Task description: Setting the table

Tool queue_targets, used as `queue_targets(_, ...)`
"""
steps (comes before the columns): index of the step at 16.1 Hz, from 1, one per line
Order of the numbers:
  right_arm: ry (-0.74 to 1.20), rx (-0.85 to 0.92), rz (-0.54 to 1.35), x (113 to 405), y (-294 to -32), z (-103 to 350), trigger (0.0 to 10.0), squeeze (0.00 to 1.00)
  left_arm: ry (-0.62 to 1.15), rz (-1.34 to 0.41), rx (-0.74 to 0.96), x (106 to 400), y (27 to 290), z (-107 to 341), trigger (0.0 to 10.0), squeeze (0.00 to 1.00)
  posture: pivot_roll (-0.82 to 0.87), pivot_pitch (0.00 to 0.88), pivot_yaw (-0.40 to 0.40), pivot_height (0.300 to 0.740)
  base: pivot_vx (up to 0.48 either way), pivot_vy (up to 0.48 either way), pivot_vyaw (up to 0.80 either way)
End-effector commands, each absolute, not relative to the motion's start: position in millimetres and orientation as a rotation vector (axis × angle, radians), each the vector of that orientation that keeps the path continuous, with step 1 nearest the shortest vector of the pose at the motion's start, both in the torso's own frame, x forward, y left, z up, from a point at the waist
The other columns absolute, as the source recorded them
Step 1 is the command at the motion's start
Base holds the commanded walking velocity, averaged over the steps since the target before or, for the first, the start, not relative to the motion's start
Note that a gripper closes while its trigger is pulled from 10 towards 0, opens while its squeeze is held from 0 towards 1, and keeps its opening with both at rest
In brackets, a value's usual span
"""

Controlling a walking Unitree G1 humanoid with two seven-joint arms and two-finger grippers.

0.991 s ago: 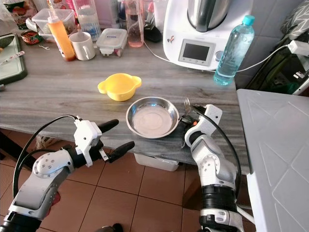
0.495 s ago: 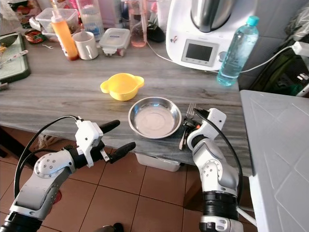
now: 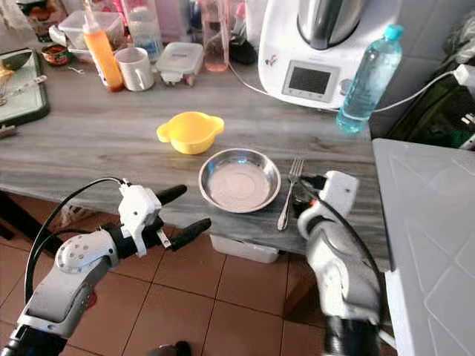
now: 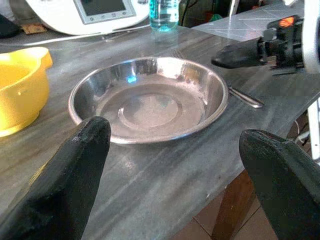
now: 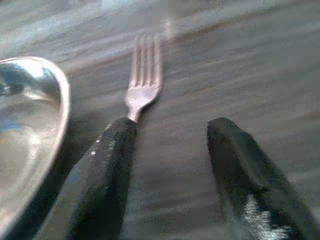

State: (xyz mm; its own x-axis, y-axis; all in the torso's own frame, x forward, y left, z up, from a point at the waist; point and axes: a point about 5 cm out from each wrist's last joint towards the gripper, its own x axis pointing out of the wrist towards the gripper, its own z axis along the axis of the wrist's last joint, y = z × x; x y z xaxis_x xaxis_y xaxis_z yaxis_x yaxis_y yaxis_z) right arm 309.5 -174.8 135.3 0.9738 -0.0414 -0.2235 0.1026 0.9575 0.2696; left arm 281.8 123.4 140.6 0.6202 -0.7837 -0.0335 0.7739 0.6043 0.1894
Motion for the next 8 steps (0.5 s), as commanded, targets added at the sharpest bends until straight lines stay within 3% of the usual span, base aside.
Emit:
queue_targets(1, 0.166, 0.228, -0.065, 304.8, -172.6, 145.7, 10.0, 1.00, -0.069, -0.904, 0.199, 281.4, 121.3, 144.7, 10.0, 0.00, 0.11, 0.145, -0.017, 0.740, 0.000, 0.000, 0.00)
queue_targets(4, 0.049, 0.091, -0.004, 291.1, -166.2, 161.9, 10.0, 1.00, -0.077, -0.905, 0.191, 282.6, 117.7, 145.8, 10.0, 0.00, 0.10, 0.141, -0.013, 0.740, 0.000, 0.000, 0.00)
queue_targets(8, -0.133, -0.060, -0.064, 264.6, -169.2, 179.5, 10.0, 1.00, -0.134, -0.846, 0.172, 288.8, 116.6, 153.4, 10.0, 0.00, 0.09, 0.133, -0.018, 0.740, 0.000, 0.000, 0.00)
